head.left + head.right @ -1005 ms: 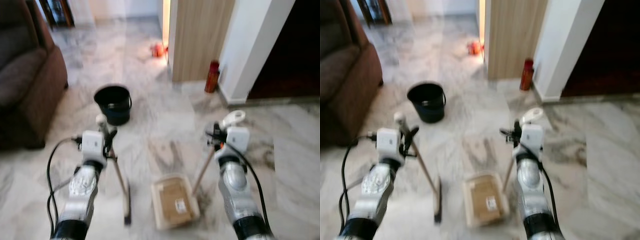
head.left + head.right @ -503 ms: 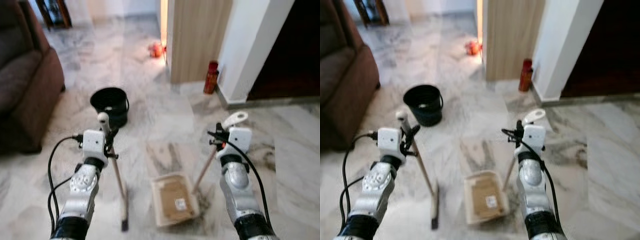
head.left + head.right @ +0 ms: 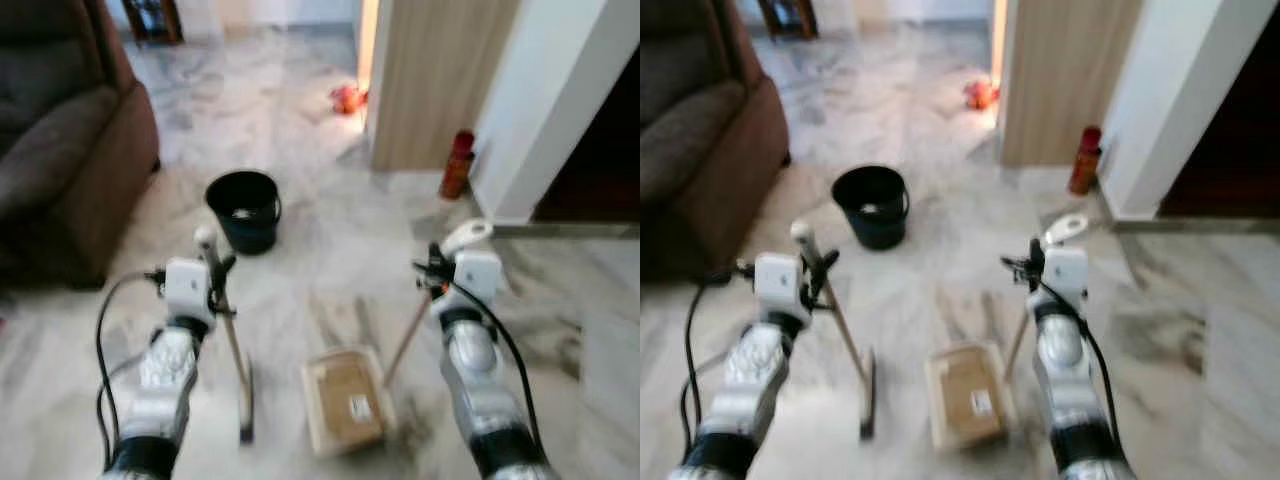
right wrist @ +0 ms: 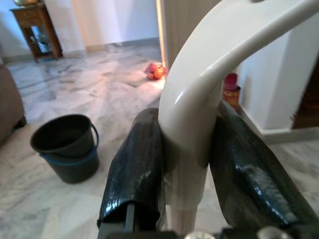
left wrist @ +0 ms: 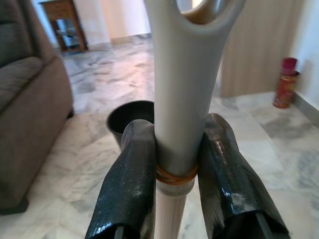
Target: Sweep floor
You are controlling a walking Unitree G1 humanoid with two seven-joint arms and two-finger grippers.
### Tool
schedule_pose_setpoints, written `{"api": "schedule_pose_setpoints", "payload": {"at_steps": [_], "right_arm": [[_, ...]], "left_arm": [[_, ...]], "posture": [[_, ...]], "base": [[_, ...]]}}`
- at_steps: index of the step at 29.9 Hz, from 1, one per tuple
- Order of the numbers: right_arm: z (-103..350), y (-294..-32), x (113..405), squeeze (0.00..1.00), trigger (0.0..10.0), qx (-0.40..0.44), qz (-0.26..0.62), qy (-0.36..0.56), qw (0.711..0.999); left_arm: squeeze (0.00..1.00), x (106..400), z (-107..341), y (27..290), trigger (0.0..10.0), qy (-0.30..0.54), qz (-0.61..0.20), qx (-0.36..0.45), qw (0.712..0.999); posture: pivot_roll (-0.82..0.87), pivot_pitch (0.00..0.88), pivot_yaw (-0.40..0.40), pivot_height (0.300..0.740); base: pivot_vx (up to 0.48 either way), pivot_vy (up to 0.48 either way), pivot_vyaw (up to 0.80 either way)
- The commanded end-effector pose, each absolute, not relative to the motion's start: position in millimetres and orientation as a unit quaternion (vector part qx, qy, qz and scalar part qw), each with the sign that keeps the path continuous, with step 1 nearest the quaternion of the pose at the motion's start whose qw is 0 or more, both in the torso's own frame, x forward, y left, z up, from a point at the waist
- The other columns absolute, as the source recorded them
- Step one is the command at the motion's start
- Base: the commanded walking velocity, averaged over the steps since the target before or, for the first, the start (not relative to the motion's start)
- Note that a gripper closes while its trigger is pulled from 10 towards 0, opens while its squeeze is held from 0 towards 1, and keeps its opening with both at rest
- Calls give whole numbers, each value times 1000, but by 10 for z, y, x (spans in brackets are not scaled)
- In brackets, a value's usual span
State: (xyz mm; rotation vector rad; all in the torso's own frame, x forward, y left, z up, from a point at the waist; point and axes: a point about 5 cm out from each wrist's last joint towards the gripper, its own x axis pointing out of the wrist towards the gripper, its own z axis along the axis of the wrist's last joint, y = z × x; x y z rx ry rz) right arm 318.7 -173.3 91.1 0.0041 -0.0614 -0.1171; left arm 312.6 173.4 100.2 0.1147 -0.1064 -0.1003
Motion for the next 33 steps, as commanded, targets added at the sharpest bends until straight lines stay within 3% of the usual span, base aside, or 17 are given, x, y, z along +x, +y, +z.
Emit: {"api": "schedule_pose_setpoints", "payload": {"at_steps": [1,24,33], "right_arm": [[1047,-1698,3236,0,10000,4,-55,-59,997],[1050,-1691,3233,0,10000,-2,-50,-59,997],[1058,-1676,3236,0,10000,0,-48,-62,997]], "left_arm": [[0,3152,1104,1786,10000,-74,-42,63,994],[0,3160,1115,1773,10000,-77,-43,64,994],[0,3162,1117,1774,10000,-77,-44,64,994]], "posture": [[-24,90,15,740],[-22,96,15,740],[-20,95,14,740]], "base": [[251,0,0],[255,0,0],[263,0,439]]}}
